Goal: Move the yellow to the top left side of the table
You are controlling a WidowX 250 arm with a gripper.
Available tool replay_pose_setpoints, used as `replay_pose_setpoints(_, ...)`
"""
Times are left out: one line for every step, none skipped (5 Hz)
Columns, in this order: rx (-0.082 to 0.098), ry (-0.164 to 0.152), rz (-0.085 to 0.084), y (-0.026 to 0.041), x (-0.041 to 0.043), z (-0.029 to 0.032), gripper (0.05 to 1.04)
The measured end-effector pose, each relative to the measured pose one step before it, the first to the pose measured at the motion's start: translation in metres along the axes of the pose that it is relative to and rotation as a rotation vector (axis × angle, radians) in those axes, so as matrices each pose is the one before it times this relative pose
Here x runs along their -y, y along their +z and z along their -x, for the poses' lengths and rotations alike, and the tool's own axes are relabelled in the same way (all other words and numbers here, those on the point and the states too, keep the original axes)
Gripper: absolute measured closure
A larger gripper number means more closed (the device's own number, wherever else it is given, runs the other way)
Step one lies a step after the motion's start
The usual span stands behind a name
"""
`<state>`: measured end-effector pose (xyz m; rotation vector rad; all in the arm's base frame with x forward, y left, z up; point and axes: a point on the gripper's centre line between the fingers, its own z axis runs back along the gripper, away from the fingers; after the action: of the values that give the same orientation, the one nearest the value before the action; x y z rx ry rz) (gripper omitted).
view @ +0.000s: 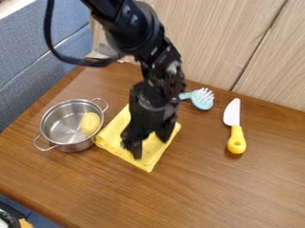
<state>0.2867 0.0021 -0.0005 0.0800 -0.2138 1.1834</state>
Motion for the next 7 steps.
replay_pose_setpoints(0.0204, 0.0487, 0.0008, -0.00302, 0.00802, -0.02022, 0.083)
replay_pose_setpoints(0.0159, 0.0554, -0.0023, -0.00385, 0.00381, -0.01872, 0.083)
replay_pose_setpoints(0.0084, 0.0252, -0.0176, -0.00461, -0.00354, -0.00579, 0.083)
replay_pose_setpoints(0.0048, 0.0028, -0.0166, -0.00528, -0.00104, -0.00097, 0.082)
replay_pose_setpoints(0.0062, 0.0114, -0.0003, 0.00012, 0.00010, -0.00153, 0.082)
replay_pose_setpoints(-0.0019, -0.0083, -0.0001, 0.00000, -0.00001, 0.00030, 0.082)
replay_pose_setpoints(0.0013, 0.0088, 0.0012, -0.00215, 0.00479, -0.00446, 0.082)
